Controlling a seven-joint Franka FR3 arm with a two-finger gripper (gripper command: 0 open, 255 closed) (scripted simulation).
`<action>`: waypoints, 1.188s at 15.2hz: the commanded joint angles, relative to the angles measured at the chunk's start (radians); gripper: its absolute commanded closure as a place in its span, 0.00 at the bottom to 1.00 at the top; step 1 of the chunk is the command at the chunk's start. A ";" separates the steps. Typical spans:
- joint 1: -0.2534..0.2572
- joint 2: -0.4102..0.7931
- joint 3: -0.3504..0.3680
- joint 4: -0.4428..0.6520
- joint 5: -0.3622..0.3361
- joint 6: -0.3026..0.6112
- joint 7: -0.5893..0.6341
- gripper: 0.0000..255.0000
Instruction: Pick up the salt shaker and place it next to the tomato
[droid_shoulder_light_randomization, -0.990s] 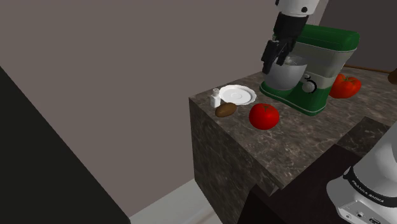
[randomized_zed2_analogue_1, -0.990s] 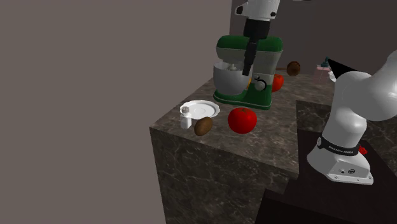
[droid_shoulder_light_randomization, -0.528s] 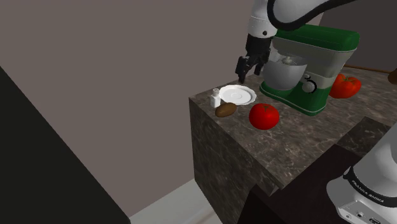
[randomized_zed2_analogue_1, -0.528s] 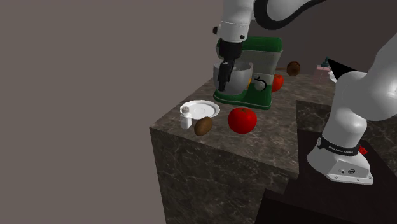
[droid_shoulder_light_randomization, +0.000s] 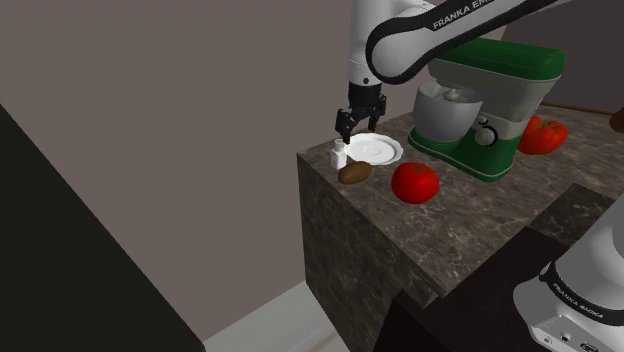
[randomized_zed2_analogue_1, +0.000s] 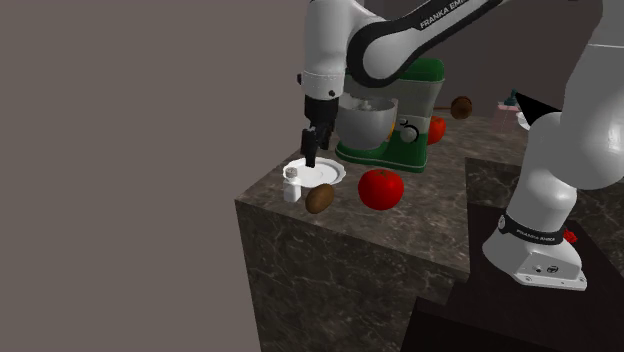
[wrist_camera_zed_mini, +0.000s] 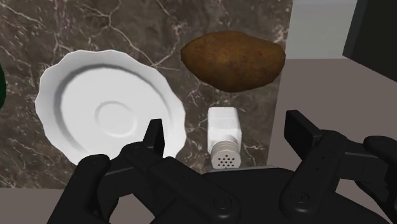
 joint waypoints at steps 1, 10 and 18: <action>-0.001 0.089 0.004 0.058 -0.043 0.019 0.046 0.00; 0.014 0.273 -0.012 0.149 -0.133 0.089 0.132 0.00; 0.015 0.294 -0.016 0.140 -0.144 0.117 0.139 0.00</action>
